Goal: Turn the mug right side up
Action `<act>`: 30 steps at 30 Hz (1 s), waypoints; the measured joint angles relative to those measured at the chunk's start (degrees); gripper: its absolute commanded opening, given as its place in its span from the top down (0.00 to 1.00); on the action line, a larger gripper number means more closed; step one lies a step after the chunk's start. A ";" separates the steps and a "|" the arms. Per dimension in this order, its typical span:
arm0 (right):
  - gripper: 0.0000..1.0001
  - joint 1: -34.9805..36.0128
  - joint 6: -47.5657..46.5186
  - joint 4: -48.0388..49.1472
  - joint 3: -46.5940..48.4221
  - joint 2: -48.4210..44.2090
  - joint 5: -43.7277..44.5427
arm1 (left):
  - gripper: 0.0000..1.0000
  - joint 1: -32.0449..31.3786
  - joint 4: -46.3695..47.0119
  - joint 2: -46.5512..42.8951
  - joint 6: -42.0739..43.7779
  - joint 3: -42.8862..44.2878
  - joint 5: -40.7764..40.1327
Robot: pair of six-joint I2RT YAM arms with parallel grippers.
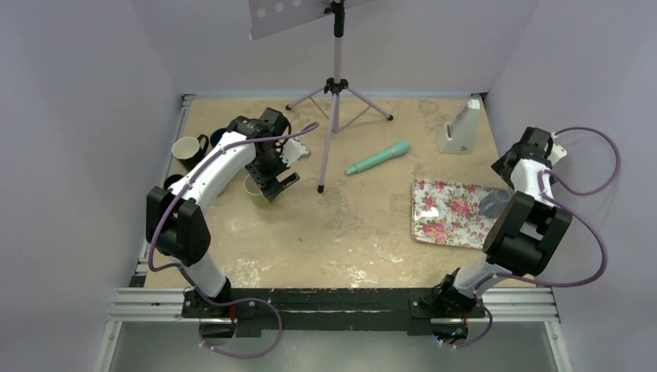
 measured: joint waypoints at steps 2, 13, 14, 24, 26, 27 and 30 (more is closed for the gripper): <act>0.01 0.04 -0.33 -0.76 0.13 1.36 -1.22 | 0.04 0.11 -0.55 -0.04 -0.02 0.02 0.00; 0.12 0.07 -3.23 -1.14 -5.38 0.90 -4.70 | 0.00 0.13 -1.64 -0.22 -0.31 0.04 0.07; 0.13 0.11 -3.50 -1.07 -5.68 0.96 -4.79 | 0.00 0.15 -1.81 -0.22 -0.31 0.15 0.07; 0.59 0.11 -5.70 2.01 -9.01 1.44 -6.36 | 0.00 0.13 -3.89 -0.22 -0.85 4.85 0.13; 0.73 0.11 -5.95 2.95 -9.01 1.60 -6.60 | 0.00 0.13 -4.50 -0.22 -1.25 5.75 0.22; 0.79 0.17 -6.03 3.17 -9.03 1.60 -6.69 | 0.00 0.13 -4.85 -0.22 -1.31 6.14 0.24; 1.00 0.68 -6.54 3.39 -9.16 1.40 -7.39 | 0.00 0.13 -5.88 -0.22 -1.53 7.52 0.61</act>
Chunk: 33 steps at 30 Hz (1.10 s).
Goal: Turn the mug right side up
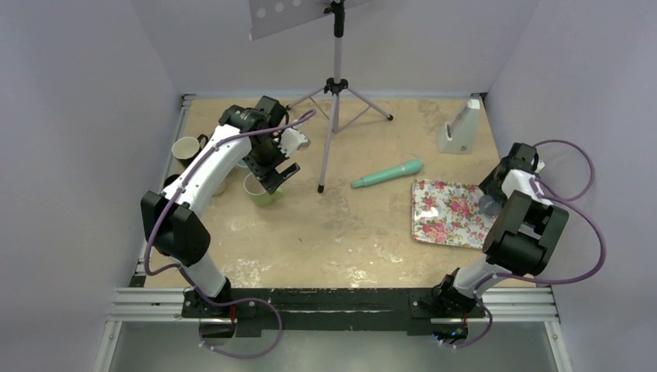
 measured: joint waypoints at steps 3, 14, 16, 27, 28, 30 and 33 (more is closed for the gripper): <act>1.00 1.77 -0.26 -0.44 -0.26 -0.83 -1.25 | 0.00 0.00 -1.01 0.00 -0.81 2.16 1.46; 1.00 7.72 0.00 -2.78 -3.67 -13.25 -15.76 | 0.04 0.11 -1.88 -2.56 -4.61 6.03 26.40; 1.00 8.90 0.31 -3.23 -3.67 -15.19 -18.82 | 0.07 0.11 -0.72 -3.39 -7.10 5.07 33.42; 1.00 17.94 9.97 -1.44 -4.13 -23.56 -36.61 | 0.10 -4.42 39.52 0.11 -40.00 -11.74 55.60; 1.00 18.53 10.95 -0.50 -4.55 -23.67 -37.75 | 0.10 -4.96 44.06 1.31 -43.06 -12.09 55.65; 1.00 19.89 14.45 2.54 -6.60 -24.09 -41.13 | 0.09 -6.32 54.66 4.81 -49.88 -12.13 55.63; 1.00 21.29 19.61 5.97 -9.79 -24.50 -45.46 | 0.07 -8.00 67.17 10.21 -58.40 -11.32 55.65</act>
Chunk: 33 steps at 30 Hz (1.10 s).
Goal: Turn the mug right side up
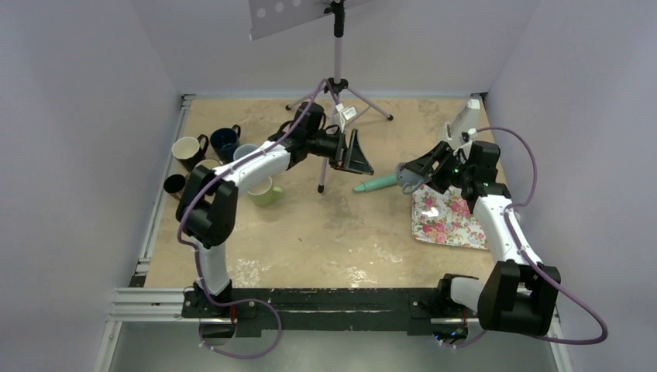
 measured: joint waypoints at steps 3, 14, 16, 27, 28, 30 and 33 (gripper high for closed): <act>1.00 1.14 5.16 3.82 -2.23 -1.09 -3.28 | 0.06 -1.36 9.03 4.81 -6.58 1.01 0.09; 1.00 4.61 16.79 15.87 -3.37 -4.22 -8.55 | 0.23 -3.37 20.11 7.52 -16.57 5.35 0.81; 1.00 5.03 18.03 17.35 -3.39 -3.89 -8.74 | 0.26 -3.39 21.81 7.52 -17.97 5.79 1.22; 1.00 8.48 26.73 29.03 -3.48 0.57 -10.82 | 1.00 -3.87 26.29 7.89 -24.00 6.60 4.17; 1.00 8.50 27.91 30.23 -3.50 0.90 -11.10 | 1.00 -3.63 27.10 7.93 -24.35 6.91 4.74; 1.00 8.68 29.81 31.87 -3.50 1.25 -11.67 | 1.00 -3.30 27.61 7.93 -24.33 7.65 5.77; 0.49 8.74 29.40 30.23 -2.56 1.49 -11.56 | 1.00 -3.19 22.99 7.93 -21.22 9.38 5.84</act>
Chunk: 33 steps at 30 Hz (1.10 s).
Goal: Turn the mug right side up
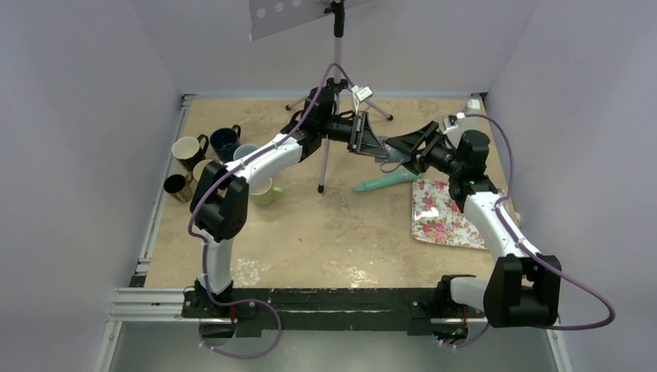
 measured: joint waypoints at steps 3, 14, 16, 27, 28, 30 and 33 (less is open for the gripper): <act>0.20 0.22 -4.31 -7.04 4.13 1.79 0.96 | 1.00 0.00 -15.02 0.04 10.03 5.35 -2.78; 0.12 0.96 -21.09 -28.68 14.43 1.57 18.40 | 1.00 -1.09 -67.14 0.04 52.83 25.51 -21.07; 0.12 0.85 -22.84 -30.82 15.04 1.05 20.94 | 1.00 -0.87 -75.63 0.02 59.19 27.69 -24.76; 0.12 0.92 -32.54 -38.49 17.16 -0.07 29.81 | 1.00 5.42 -98.68 -17.77 78.90 13.75 -48.63; 0.12 0.92 -33.09 -38.64 17.11 -0.22 30.18 | 1.00 7.28 -99.43 -20.90 79.67 10.91 -49.96; 0.12 0.92 -33.97 -38.69 17.05 -0.52 30.84 | 1.00 12.15 -101.29 -26.82 81.00 5.18 -52.70; 0.12 0.92 -34.99 -37.83 16.13 -1.40 31.26 | 1.00 20.61 -102.31 -33.40 82.53 -3.45 -56.50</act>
